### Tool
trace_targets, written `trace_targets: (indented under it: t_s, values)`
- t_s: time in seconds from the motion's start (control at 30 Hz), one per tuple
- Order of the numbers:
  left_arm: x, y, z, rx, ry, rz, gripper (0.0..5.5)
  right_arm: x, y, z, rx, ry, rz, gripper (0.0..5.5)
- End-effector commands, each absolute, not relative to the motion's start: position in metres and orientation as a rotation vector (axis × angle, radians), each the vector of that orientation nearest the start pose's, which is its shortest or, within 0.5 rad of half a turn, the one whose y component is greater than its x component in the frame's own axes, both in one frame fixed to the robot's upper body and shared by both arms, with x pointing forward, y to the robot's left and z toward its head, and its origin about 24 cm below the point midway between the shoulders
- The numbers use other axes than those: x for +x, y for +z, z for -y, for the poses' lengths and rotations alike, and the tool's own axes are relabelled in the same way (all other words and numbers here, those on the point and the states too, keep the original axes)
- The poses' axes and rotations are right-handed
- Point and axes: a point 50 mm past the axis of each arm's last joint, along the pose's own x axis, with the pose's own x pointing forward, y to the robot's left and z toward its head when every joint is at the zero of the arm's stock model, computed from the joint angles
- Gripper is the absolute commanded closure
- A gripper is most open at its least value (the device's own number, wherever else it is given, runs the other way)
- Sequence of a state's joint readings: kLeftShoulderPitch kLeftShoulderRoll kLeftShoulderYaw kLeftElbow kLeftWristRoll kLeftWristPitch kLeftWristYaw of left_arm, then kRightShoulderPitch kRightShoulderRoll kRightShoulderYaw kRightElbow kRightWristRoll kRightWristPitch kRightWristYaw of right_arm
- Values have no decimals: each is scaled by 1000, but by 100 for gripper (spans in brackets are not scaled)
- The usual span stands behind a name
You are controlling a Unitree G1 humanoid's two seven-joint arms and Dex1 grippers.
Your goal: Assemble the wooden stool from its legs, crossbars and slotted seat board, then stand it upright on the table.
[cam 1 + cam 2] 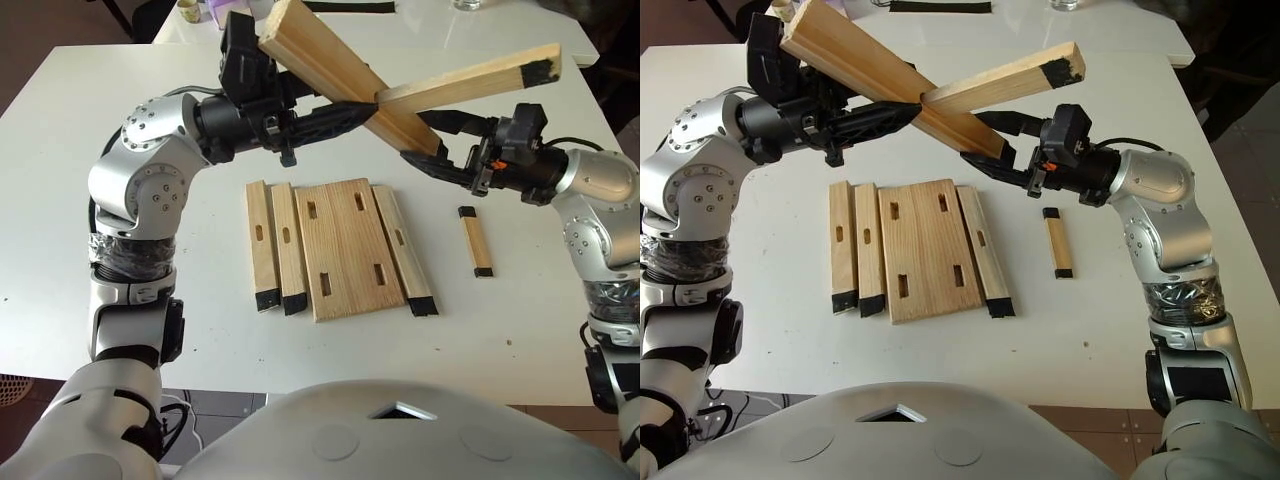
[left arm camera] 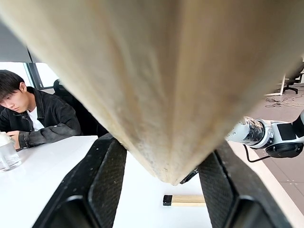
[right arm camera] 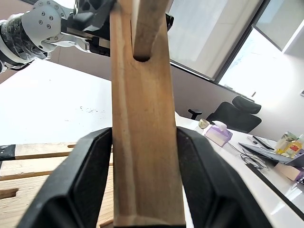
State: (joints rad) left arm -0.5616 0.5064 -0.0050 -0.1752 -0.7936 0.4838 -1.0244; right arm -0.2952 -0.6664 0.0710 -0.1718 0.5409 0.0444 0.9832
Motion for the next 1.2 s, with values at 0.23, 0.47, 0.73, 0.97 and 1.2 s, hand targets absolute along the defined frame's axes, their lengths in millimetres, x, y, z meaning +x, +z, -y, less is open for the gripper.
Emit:
trace_targets:
  t_s: [0.23,0.47,0.73,0.97,1.2]
  values:
    - [268,190,-207,139,-1036,128,336,188,81,288,-183,259,-211,344]
    - [244,185,-207,237,-1074,106,336,176,77,274,-196,318,-230,344]
    - [244,182,-192,134,-1077,175,336,193,98,253,-129,469,-100,264]
    - [234,178,-198,136,-1020,176,336,208,129,262,-81,630,-135,232]
    - [216,221,-224,244,-1097,-71,336,181,138,295,-172,464,-172,232]
